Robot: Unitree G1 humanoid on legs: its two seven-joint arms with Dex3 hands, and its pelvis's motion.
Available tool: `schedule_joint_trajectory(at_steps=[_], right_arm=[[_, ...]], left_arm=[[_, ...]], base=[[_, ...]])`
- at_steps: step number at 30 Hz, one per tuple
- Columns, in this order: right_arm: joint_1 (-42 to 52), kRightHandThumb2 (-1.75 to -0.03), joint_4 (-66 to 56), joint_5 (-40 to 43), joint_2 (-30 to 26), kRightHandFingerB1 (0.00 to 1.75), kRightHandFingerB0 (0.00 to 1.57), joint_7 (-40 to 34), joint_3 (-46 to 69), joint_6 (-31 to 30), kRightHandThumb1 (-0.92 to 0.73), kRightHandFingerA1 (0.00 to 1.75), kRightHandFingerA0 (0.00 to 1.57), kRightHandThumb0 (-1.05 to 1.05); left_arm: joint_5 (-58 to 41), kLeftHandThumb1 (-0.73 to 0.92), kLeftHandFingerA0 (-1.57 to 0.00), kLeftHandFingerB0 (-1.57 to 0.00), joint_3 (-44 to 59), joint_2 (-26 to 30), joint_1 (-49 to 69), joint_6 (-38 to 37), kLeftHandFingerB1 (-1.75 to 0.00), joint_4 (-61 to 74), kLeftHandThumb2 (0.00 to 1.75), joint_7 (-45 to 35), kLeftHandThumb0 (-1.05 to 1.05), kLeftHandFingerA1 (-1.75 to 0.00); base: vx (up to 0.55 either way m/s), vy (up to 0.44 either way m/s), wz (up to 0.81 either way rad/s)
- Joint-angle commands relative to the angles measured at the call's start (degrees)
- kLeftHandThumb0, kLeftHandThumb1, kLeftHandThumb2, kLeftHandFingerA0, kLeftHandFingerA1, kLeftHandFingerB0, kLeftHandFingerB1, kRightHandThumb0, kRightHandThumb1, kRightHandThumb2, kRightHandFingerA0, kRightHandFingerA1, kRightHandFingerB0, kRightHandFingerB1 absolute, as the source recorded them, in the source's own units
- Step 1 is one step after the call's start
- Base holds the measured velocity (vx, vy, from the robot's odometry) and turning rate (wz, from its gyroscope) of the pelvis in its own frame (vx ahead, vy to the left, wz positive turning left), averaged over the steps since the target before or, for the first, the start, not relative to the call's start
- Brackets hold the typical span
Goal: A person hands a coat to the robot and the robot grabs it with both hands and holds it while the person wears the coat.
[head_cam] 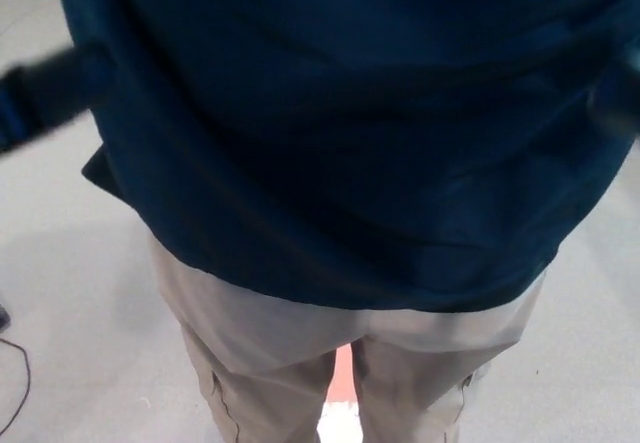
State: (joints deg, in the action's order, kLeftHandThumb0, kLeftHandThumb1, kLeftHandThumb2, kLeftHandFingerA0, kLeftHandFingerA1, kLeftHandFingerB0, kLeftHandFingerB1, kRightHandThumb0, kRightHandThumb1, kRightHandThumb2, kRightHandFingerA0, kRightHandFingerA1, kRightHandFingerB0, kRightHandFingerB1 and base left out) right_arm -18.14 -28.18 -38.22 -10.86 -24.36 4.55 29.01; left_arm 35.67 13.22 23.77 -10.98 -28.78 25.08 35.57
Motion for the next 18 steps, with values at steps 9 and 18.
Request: schedule_joint_trajectory(at_steps=[9,18], right_arm=[[31.0,-1.00,14.1,-8.6,-1.2,0.46,0.05,-13.0,-1.3,14.3,-0.71,0.60,0.15,-0.69],[32.6,-0.67,21.4,-6.3,-3.3,0.36,0.21,-3.1,-4.2,5.7,-0.90,0.42,0.23,-0.73]], left_arm=[[24.1,0.82,-0.15,-0.21,-15.4,-6.1,21.0,-9.9,-0.28,-25.4,0.65,30.2,-0.61,-0.48],[24.4,0.68,-0.24,-0.14,-21.7,-2.4,21.2,-6.8,-0.41,-36.0,0.94,29.1,-0.63,-0.61]], base=[[0.00,0.000,0.00],[0.00,0.000,0.00]])
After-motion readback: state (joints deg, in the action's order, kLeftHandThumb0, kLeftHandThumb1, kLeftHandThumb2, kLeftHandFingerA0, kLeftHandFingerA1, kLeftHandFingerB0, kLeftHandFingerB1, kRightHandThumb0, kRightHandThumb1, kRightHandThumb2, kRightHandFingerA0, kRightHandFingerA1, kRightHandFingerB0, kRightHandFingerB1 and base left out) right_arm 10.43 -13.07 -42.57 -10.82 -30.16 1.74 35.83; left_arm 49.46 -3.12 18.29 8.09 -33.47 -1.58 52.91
